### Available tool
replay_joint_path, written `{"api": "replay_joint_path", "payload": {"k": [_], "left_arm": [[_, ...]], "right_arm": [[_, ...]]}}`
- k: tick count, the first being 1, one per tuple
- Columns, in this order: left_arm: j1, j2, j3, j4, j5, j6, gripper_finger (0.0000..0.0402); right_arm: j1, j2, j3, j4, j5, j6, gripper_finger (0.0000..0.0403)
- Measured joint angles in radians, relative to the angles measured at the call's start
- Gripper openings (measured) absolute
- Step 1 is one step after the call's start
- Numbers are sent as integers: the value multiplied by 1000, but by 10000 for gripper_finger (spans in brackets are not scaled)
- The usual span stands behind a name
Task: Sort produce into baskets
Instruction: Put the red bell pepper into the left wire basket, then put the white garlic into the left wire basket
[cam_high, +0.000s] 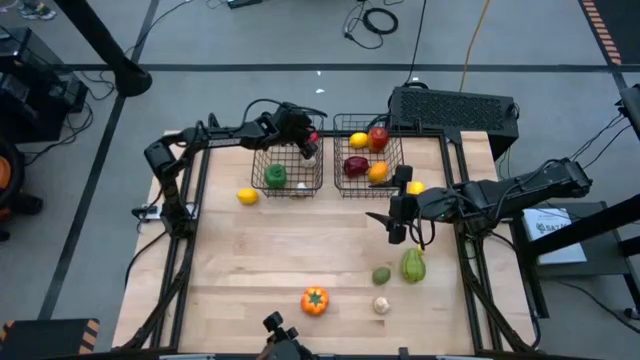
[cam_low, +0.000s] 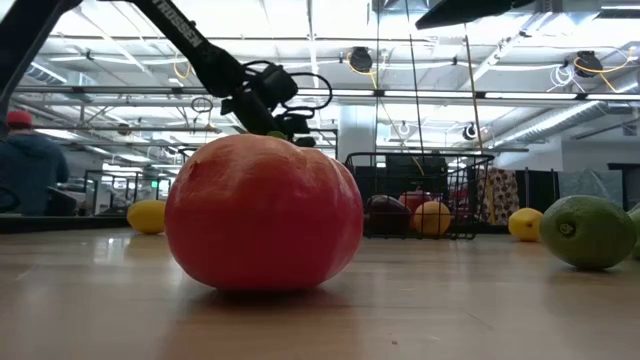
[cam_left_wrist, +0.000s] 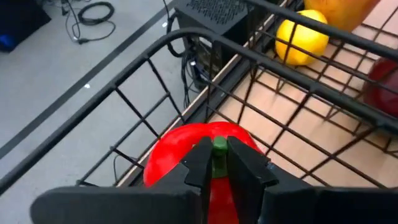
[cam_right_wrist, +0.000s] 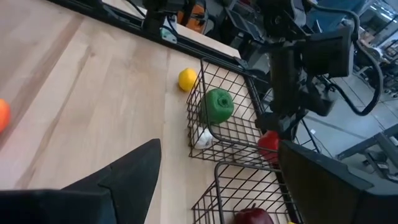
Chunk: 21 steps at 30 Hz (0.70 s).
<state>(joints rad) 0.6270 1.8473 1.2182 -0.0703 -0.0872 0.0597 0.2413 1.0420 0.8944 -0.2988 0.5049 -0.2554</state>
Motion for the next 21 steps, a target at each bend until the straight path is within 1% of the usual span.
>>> {"api": "replay_joint_path", "payload": {"k": [8,10,18,21], "left_arm": [[0,-1,0,-4,7,-2,52],[0,-1,0,-22,8,-3,58],[0,-1,0,-53,7,-25,127],[0,-17,1,-57,4,-20,143]], "right_arm": [[0,0,0,-40,-2,31,313],[0,0,0,-41,-5,37,313],[0,0,0,-42,-6,60,313],[0,0,0,-42,-6,61,313]]}}
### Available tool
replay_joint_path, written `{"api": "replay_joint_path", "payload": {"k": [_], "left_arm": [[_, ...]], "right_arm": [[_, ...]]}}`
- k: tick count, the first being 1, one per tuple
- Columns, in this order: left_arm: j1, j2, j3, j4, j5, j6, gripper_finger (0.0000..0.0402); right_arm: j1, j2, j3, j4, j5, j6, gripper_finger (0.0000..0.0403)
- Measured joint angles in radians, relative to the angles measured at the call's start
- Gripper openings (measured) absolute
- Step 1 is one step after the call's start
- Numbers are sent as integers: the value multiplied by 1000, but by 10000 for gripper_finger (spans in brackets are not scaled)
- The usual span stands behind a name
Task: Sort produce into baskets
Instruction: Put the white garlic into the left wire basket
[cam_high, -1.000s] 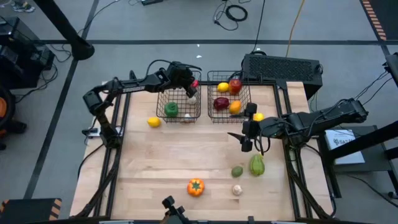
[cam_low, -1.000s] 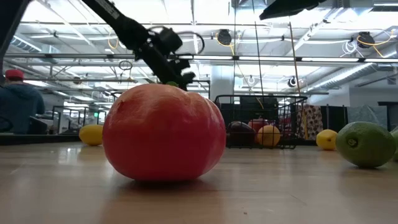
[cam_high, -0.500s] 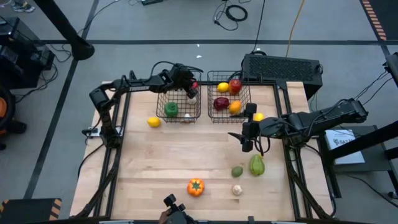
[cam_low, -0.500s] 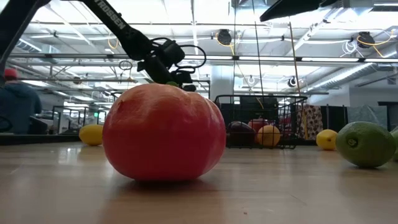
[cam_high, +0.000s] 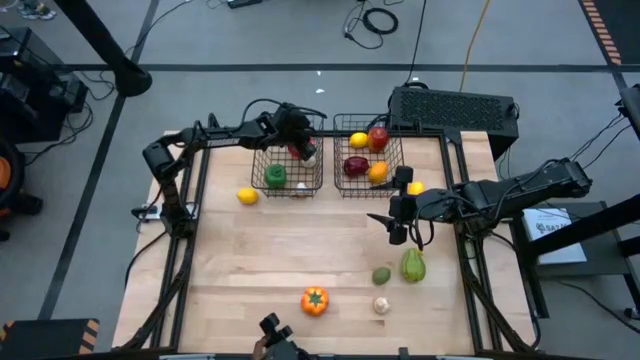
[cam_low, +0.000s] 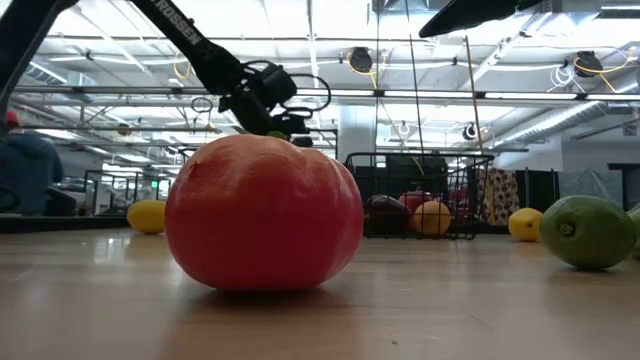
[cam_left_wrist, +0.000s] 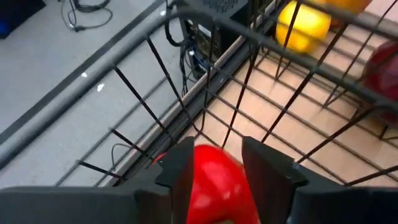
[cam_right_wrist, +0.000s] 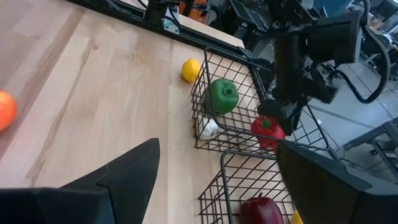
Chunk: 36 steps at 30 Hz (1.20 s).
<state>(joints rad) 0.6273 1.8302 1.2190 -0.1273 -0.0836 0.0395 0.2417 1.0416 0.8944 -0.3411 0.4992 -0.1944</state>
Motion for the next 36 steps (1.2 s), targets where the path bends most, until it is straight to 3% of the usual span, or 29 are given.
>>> {"api": "replay_joint_path", "payload": {"k": [8,16,21,26,29,36], "left_arm": [[-39,-188,2,-44,-4,2,146],[-213,-357,2,-370,-7,-80,147],[-385,-377,-41,-466,-103,-167,146],[-536,-377,-96,-453,-168,-208,146],[-603,-377,-116,-429,-192,-245,145],[-727,-377,-119,-490,-204,-289,145]], "right_arm": [[0,0,0,0,1,-1,313],[0,0,0,-1,1,37,313],[3,0,0,-74,-34,231,313],[37,11,-19,-157,-203,461,313],[111,33,-54,-135,-267,571,313],[308,109,-82,-99,-267,794,313]]}}
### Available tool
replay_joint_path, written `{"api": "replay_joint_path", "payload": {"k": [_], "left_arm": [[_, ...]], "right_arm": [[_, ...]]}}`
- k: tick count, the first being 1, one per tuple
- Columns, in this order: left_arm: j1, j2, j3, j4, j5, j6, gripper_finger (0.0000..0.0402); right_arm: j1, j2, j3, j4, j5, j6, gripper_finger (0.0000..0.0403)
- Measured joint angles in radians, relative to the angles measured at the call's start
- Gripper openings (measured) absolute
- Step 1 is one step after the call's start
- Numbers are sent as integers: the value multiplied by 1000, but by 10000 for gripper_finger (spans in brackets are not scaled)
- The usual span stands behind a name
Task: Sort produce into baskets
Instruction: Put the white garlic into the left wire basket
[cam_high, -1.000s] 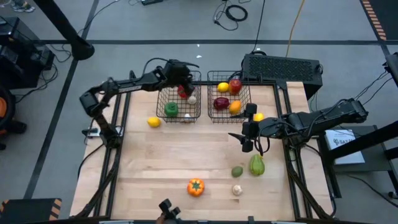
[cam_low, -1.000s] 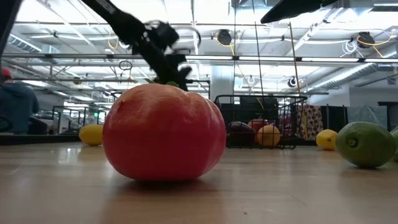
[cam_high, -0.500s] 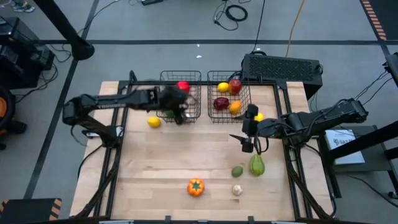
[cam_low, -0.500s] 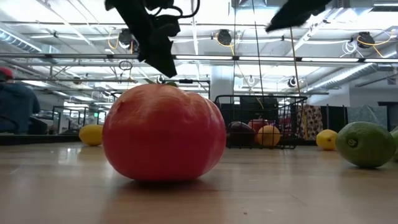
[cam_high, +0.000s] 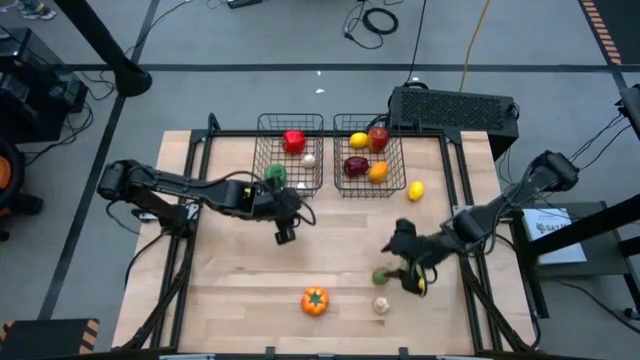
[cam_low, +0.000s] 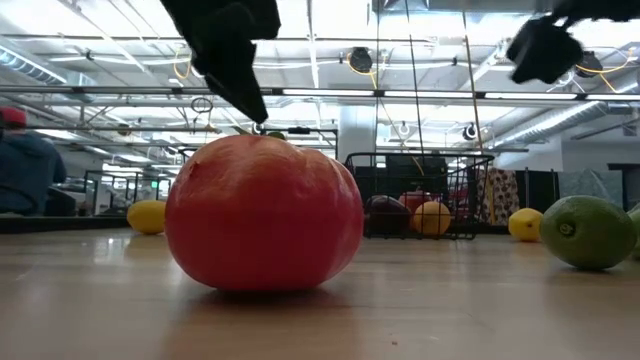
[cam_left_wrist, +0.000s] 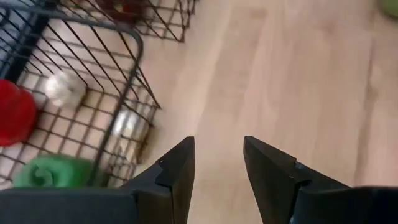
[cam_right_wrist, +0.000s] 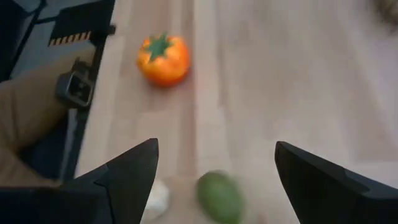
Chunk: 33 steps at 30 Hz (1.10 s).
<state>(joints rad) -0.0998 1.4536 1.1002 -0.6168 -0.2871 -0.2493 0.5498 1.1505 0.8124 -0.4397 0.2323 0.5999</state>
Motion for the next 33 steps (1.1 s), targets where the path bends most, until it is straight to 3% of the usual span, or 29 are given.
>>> {"api": "replay_joint_path", "payload": {"k": [5,10,16,25,33], "left_arm": [[-69,0,0,-33,7,-33,145],[-135,0,0,15,72,-43,145],[-204,0,0,77,76,-60,145],[-267,0,0,120,73,-85,145],[-312,0,0,116,70,-94,145]], "right_arm": [[94,83,0,39,11,133,313],[169,192,0,89,10,227,313],[219,294,0,168,4,317,313],[252,384,0,259,67,315,313],[258,388,0,247,158,280,313]]}}
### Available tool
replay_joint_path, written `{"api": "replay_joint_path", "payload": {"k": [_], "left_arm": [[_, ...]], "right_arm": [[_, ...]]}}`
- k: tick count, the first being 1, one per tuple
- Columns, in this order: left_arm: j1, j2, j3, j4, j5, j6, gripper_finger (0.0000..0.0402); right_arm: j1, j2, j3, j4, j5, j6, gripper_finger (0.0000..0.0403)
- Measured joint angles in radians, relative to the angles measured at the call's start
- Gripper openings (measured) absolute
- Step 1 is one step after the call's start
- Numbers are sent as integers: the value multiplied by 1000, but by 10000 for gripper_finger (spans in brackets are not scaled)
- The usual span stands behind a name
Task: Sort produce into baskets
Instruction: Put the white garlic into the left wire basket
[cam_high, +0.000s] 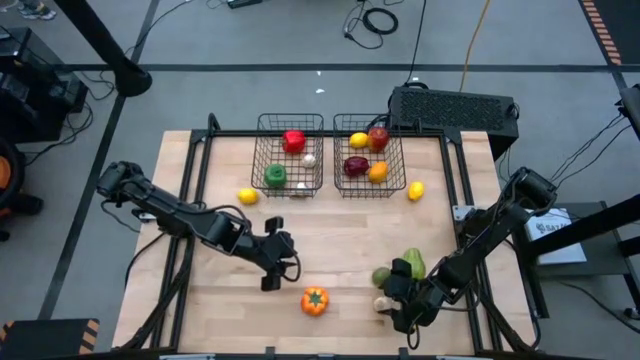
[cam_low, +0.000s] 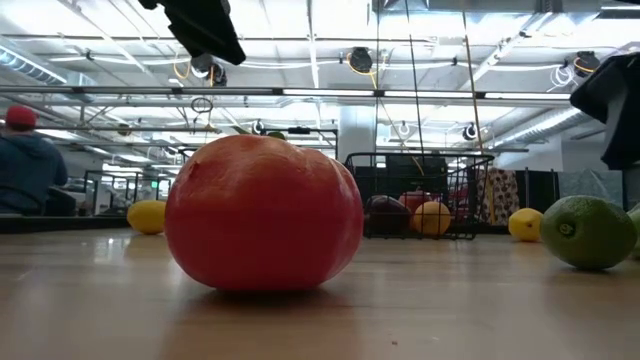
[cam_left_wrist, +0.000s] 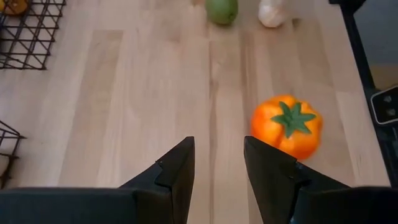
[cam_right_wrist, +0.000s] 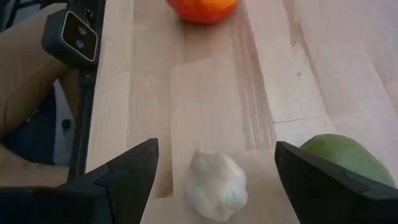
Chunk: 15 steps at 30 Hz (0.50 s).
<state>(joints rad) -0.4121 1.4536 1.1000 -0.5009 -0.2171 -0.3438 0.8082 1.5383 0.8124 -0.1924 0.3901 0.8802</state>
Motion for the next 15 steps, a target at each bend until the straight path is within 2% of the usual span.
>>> {"api": "replay_joint_path", "payload": {"k": [7,15], "left_arm": [[-9,0,0,-6,0,9,145],[-9,0,0,-10,0,9,145]], "right_arm": [[8,1,0,4,4,-3,313],[36,96,0,103,28,-13,313]]}}
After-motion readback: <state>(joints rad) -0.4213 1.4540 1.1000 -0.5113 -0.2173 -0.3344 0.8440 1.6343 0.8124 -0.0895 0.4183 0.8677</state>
